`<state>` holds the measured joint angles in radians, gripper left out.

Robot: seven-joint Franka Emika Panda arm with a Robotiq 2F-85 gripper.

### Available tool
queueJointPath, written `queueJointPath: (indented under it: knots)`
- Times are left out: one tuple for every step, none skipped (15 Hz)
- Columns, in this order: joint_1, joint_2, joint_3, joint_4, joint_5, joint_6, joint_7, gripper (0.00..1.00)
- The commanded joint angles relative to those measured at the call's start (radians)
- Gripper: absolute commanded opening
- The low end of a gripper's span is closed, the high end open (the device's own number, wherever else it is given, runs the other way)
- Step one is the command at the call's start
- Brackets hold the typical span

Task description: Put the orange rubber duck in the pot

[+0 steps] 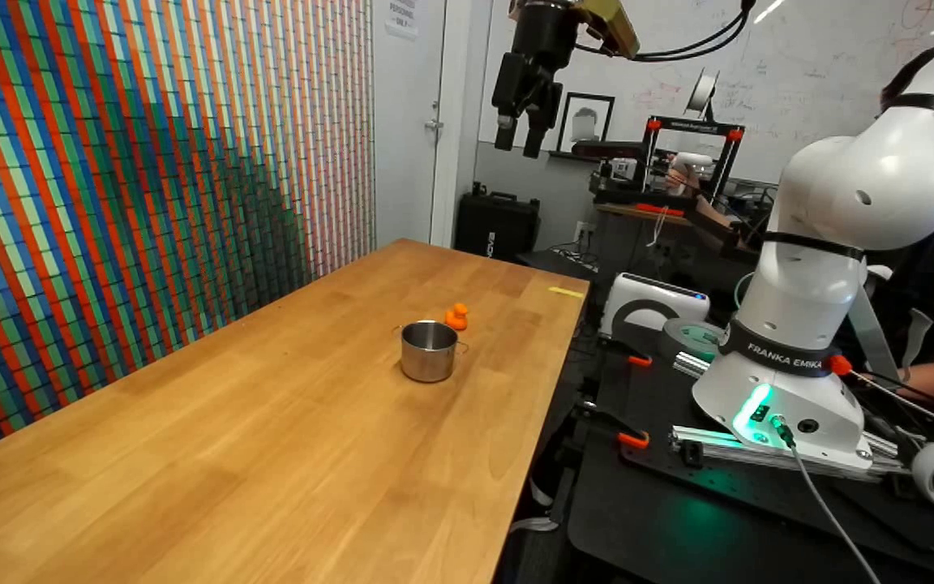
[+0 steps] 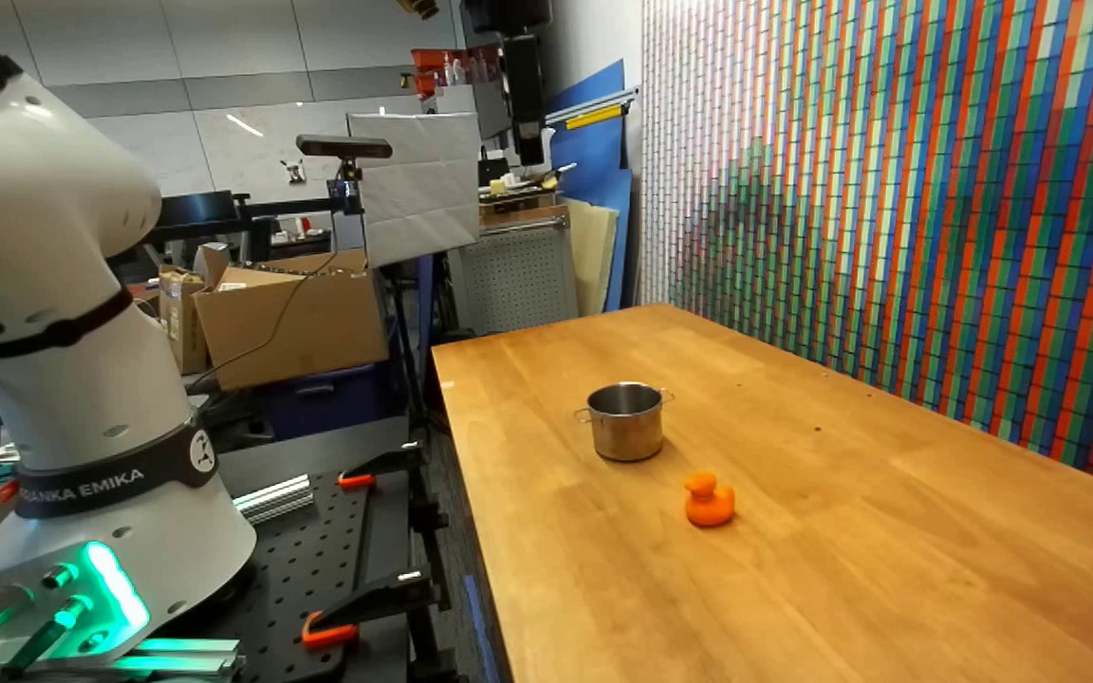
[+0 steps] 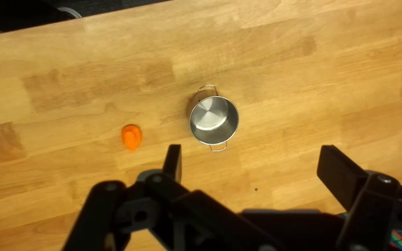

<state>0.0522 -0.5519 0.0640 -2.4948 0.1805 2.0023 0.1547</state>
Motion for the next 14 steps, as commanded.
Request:
queueJointPath:
  knots:
    - [-0.01, 0.116, 0.001, 0.1, -0.027, 0.002, -0.021, 1.0]
    - [-0.018, 0.155, -0.003, 0.134, -0.043, 0.012, -0.027, 1.0]
    - [-0.024, 0.194, -0.01, 0.172, -0.058, 0.01, -0.034, 1.0]
    - [-0.032, 0.232, -0.016, 0.206, -0.078, 0.015, -0.043, 1.0]
    - [-0.041, 0.264, -0.023, 0.233, -0.095, 0.028, -0.049, 1.0]
    - [-0.048, 0.3, -0.034, 0.259, -0.109, 0.039, -0.062, 1.0]
    - [-0.053, 0.332, -0.042, 0.286, -0.12, 0.038, -0.074, 1.0]
    - [-0.058, 0.366, -0.054, 0.303, -0.124, 0.042, -0.093, 1.0]
    - [-0.062, 0.394, -0.062, 0.319, -0.125, 0.052, -0.106, 1.0]
    - [-0.067, 0.424, -0.072, 0.326, -0.124, 0.059, -0.123, 1.0]
    - [-0.07, 0.451, -0.077, 0.333, -0.126, 0.07, -0.133, 1.0]
    - [-0.074, 0.479, -0.085, 0.333, -0.124, 0.079, -0.146, 1.0]
    - [-0.079, 0.506, -0.09, 0.332, -0.13, 0.096, -0.152, 1.0]
    - [-0.083, 0.531, -0.095, 0.33, -0.139, 0.109, -0.158, 1.0]
